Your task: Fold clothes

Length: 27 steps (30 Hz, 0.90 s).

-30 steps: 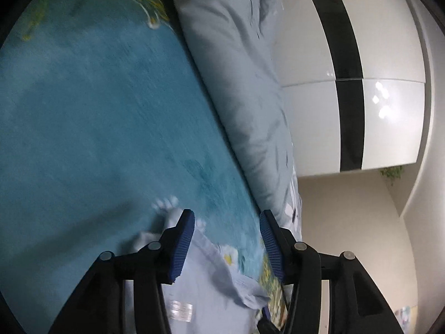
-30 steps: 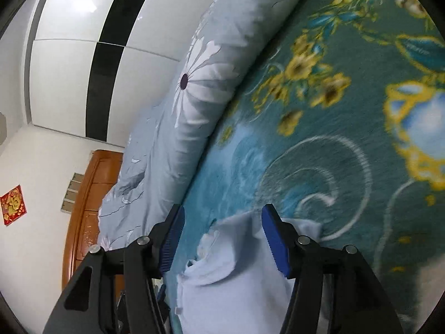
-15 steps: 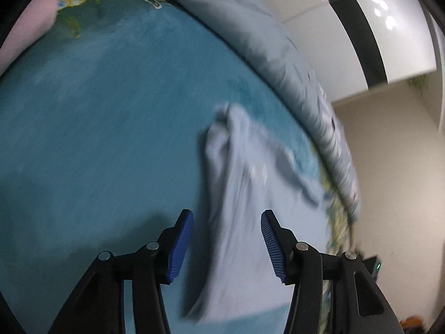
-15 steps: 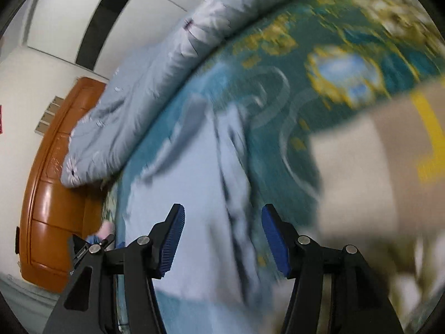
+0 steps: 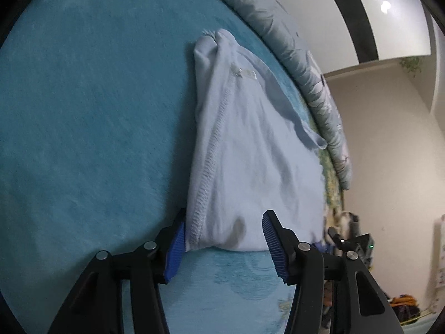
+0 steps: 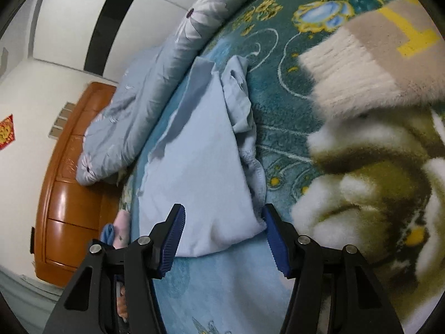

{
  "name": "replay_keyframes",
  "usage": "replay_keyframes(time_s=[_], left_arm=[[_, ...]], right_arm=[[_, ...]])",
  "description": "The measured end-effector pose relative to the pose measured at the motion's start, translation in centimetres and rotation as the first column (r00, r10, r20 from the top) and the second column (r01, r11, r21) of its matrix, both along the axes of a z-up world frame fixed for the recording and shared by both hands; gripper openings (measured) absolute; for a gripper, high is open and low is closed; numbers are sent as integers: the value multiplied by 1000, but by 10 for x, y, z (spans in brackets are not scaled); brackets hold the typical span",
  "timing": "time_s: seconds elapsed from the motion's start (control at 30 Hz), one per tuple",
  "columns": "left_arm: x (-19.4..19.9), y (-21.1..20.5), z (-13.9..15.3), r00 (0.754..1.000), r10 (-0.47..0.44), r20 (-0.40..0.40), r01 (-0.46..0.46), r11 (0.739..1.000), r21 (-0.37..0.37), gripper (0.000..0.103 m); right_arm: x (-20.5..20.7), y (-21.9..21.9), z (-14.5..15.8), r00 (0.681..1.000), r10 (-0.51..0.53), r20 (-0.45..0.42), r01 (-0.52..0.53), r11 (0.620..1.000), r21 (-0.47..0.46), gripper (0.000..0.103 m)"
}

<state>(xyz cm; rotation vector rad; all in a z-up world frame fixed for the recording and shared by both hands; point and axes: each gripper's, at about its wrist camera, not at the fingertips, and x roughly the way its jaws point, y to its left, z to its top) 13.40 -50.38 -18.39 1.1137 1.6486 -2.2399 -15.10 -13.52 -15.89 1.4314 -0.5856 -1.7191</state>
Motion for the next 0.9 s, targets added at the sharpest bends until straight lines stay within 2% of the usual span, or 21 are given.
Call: replay_keyframes(time_s=[0.03, 0.1, 0.17, 0.3, 0.43, 0.67, 0.83, 0.9], left_arm=[[4, -1, -2, 1000, 20, -9, -20, 1000, 8, 55], [13, -2, -5, 998, 59, -27, -59, 998, 24, 44], [19, -4, -11, 995, 96, -15, -95, 995, 32, 21], [25, -8, -20, 986, 163, -25, -160, 982, 97, 13], [31, -6, -15, 980, 195, -26, -192, 977, 96, 11], [55, 11, 3, 982, 183, -38, -179, 980, 89, 10], [103, 33, 3, 985, 165, -44, -159, 981, 110, 10], [123, 44, 3, 990, 140, -28, -137, 987, 86, 10]], right_arm=[[0, 3, -1, 1000, -12, 1, 12, 1000, -9, 47], [-2, 8, -6, 999, -31, 23, 31, 999, -35, 19], [-3, 9, -12, 997, -57, 43, 59, 998, -38, 11], [-3, 8, -11, 995, -96, 31, 96, 995, -31, 8], [5, 12, -2, 991, -128, 23, 129, 991, -40, 6], [33, 29, 18, 994, -112, -15, 110, 990, -87, 5], [66, 51, 21, 995, -90, -34, 87, 992, -88, 5], [78, 63, 16, 996, -89, -16, 87, 991, -104, 5]])
